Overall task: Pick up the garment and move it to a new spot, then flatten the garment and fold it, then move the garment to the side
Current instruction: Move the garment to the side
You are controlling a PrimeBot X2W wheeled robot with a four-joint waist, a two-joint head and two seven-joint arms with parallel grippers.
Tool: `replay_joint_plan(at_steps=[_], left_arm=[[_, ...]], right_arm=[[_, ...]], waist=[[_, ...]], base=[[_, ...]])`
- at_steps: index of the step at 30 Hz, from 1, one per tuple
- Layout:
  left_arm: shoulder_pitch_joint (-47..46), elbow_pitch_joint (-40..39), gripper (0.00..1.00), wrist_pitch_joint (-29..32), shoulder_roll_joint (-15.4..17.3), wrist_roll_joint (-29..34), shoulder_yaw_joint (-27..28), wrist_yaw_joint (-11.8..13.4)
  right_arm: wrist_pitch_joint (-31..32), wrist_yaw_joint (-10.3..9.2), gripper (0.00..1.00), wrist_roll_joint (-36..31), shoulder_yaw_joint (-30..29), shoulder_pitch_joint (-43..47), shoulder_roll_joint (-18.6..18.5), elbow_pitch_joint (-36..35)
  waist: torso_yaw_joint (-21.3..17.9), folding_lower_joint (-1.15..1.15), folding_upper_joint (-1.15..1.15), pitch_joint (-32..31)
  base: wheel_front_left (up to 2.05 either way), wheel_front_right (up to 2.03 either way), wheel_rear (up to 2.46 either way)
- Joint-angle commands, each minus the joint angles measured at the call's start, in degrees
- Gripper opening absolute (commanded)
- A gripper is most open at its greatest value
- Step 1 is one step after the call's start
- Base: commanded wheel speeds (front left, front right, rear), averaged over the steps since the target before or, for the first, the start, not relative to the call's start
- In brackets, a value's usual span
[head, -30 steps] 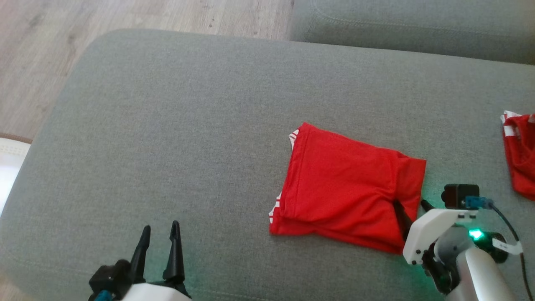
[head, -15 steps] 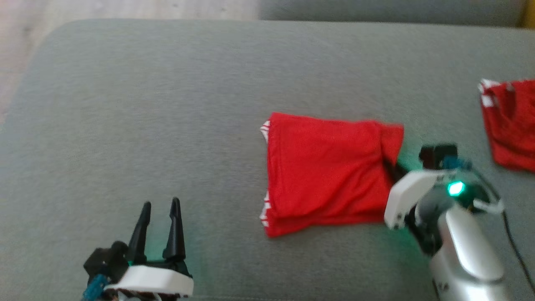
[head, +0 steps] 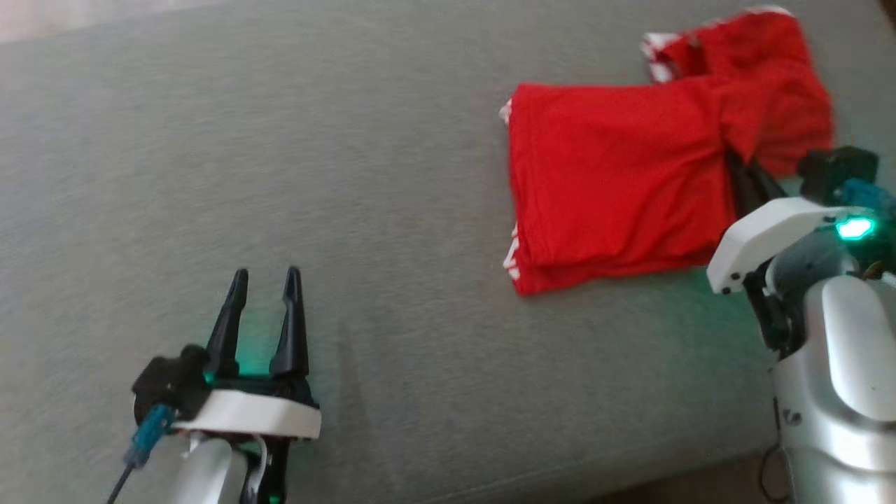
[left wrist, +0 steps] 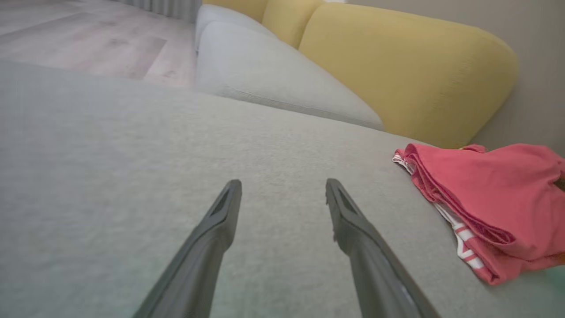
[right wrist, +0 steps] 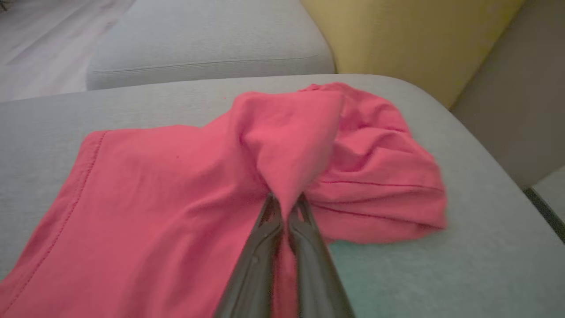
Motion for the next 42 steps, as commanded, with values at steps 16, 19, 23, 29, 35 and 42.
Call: replay_joint_plan(at_steps=[16,19,23,29,35,42], left_arm=[[-3.1,-1.9,1.0,1.2,1.2,0.8,-0.3,0.0],[-3.0,-1.3,1.0,0.8,0.4,0.5,-0.6,0.0],[-3.0,-0.7,1.0,0.4,-0.3,0.3,-0.9,-0.2],[-2.2,0.1,1.0,-0.1,-1.2,-0.3,-1.0,-0.4],[-2.3,1.1,1.0,-0.3,-1.6,-0.2,-1.8,-0.9],[-2.5,2.2,1.0,-0.4,-1.7,-0.2,-2.0,-1.2]], right_arm=[[0.0,0.37,0.0,-1.1,-0.4,-10.8,-2.8,-1.1],[1.5,0.37,0.0,-1.7,-3.2,-14.3,-5.4,0.6],[2.4,0.37,0.0,-2.7,-5.7,-15.8,-8.1,1.6],[6.8,0.37,0.0,-3.6,-8.6,-15.5,-14.9,0.7],[8.8,0.37,0.24,-4.8,-14.7,-14.0,-17.1,3.4],[0.5,0.37,1.0,-10.8,-23.6,-13.5,-13.0,7.8]], waist=[[-2.6,-0.01,0.0,2.8],[0.5,-0.01,0.0,2.3],[2.9,-0.01,0.0,1.7],[6.4,-0.01,0.0,0.7],[8.2,-0.01,0.0,1.0],[9.1,-0.01,0.0,0.2]], base=[[0.0,0.0,0.0],[0.0,0.0,0.0],[0.0,0.0,0.0],[0.0,0.0,0.0],[0.0,0.0,0.0],[0.0,0.0,0.0]])
